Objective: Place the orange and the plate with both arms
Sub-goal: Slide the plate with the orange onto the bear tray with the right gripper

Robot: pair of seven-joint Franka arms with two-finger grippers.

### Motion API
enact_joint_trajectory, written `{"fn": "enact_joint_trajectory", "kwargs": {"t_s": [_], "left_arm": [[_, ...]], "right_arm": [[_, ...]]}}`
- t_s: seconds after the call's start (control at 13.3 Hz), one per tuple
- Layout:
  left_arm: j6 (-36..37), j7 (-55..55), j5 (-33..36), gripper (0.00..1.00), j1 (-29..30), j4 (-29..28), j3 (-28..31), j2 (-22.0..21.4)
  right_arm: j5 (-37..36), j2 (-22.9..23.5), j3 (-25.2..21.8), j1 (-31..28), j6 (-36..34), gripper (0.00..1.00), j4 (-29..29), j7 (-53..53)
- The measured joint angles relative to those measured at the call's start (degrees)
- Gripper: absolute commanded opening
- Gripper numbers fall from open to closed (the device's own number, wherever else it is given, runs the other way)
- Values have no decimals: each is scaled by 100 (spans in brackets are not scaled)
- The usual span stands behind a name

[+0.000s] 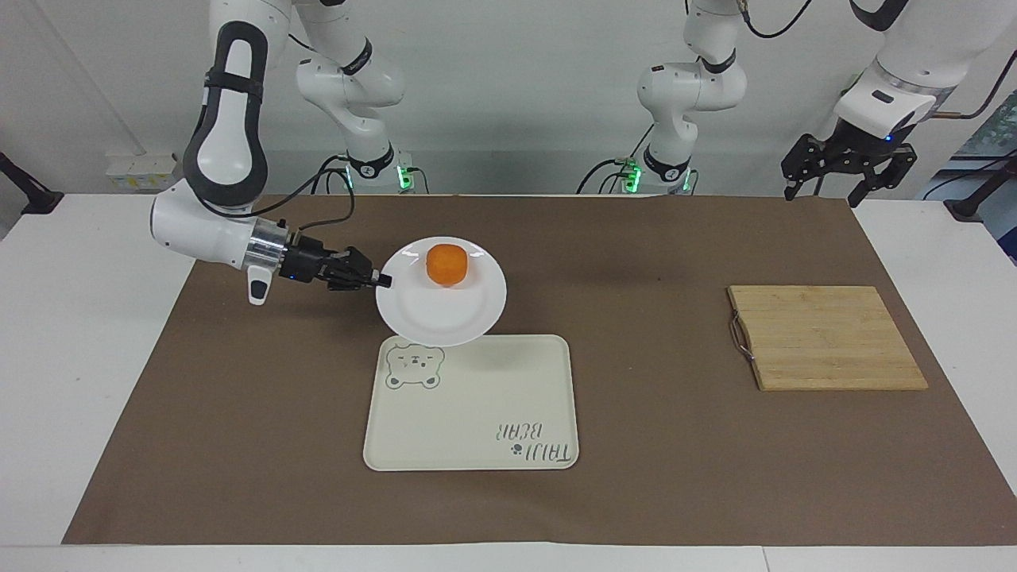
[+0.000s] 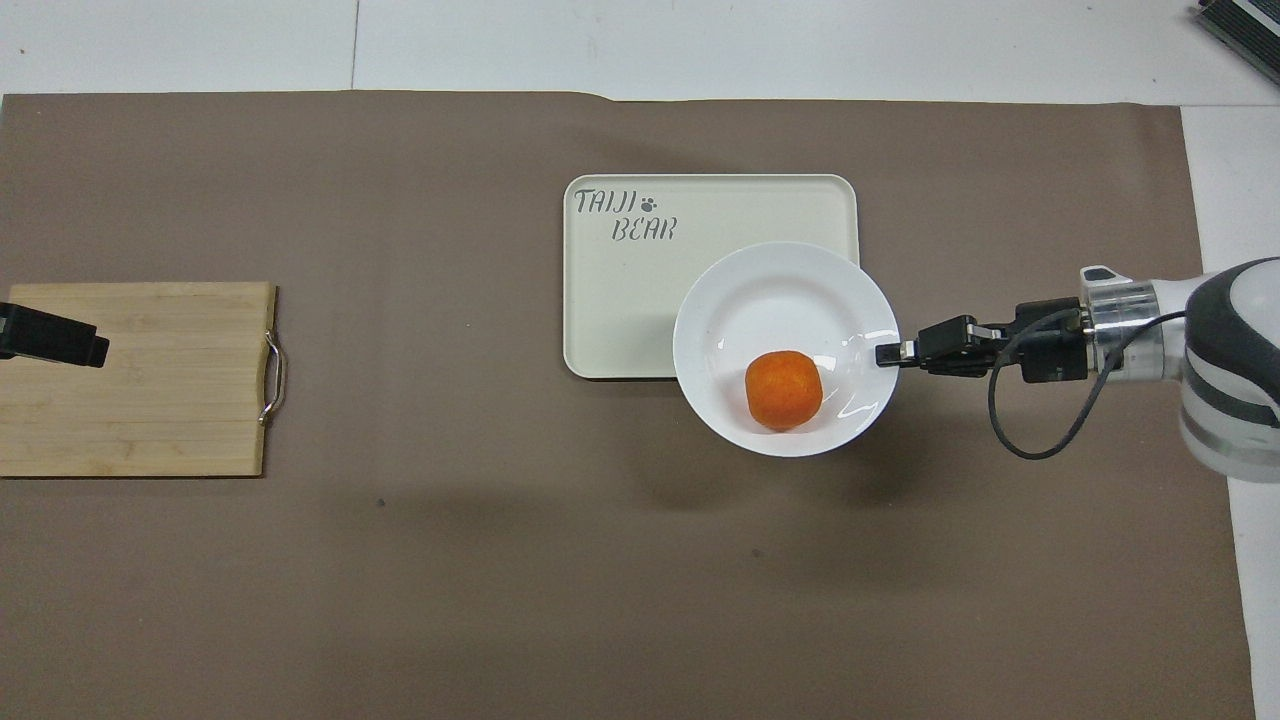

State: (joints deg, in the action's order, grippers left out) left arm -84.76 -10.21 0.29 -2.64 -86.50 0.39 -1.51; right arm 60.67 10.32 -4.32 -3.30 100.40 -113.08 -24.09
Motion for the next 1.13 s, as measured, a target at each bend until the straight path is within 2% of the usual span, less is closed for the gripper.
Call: {"fn": "enact_joint_trajectory", "kwargs": {"t_s": [0.23,0.6,0.9,1.13], "left_arm": [[1,0,0,100,0,0,-8,0],[3,1,0,100,0,0,-11,0],[5,1,0,100,0,0,-11,-2],[5,2,0,100,0,0,-11,-2]], "right_arm": [[2,466,53,66,244,0,764,453],[304,1588,477,100,807,0,1728,471],[347,2177,550,466,1309,0,2021,475],[344,2365,548,517,1326,0,2091,474]]}}
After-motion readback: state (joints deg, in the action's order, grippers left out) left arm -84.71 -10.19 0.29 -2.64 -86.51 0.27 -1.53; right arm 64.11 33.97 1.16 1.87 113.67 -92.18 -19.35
